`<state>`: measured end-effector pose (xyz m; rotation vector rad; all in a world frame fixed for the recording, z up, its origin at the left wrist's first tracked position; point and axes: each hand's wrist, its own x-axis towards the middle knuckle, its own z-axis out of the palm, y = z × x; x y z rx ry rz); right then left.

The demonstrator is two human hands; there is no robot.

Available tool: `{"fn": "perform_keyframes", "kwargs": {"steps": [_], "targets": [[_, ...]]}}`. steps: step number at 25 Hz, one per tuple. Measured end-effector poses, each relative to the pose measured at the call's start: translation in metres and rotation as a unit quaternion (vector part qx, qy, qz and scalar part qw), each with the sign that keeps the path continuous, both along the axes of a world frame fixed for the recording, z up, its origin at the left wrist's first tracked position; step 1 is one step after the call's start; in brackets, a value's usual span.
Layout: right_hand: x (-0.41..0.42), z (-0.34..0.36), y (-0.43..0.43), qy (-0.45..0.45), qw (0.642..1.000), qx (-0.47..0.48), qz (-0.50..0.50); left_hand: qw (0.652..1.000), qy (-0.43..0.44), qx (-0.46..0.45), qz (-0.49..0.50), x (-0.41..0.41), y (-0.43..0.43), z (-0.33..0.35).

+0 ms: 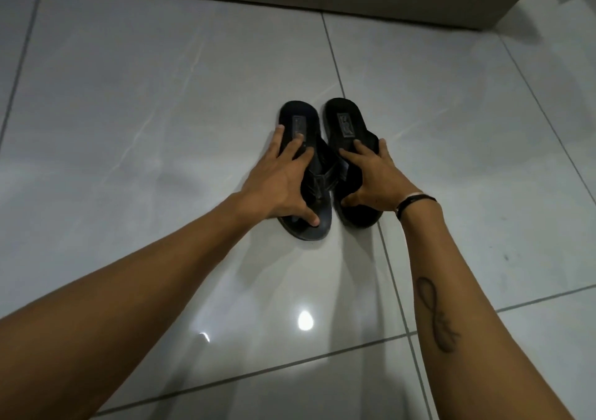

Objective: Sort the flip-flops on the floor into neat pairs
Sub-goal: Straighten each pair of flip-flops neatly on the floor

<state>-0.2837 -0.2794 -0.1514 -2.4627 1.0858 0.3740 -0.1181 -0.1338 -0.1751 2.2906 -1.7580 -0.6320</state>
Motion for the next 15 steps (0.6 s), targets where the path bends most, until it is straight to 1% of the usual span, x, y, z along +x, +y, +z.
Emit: {"fn": "perform_keyframes", "kwargs": {"steps": [4,8,11,15], "targets": [[-0.061,0.004,-0.030,0.016,0.999,-0.015,-0.033,1.000,-0.004,-0.009,-0.015,-0.067,-0.039,-0.003],[-0.111,0.010,-0.061,0.008,0.997,-0.005,-0.080,0.999,0.024,-0.039,-0.004,-0.132,-0.083,-0.006],[-0.126,0.012,-0.073,-0.001,0.996,0.017,-0.090,0.998,0.026,-0.050,0.005,-0.152,-0.099,-0.010],[-0.132,0.010,-0.081,-0.006,0.995,0.033,-0.095,0.998,0.023,-0.061,0.009,-0.154,-0.104,-0.019]]}}
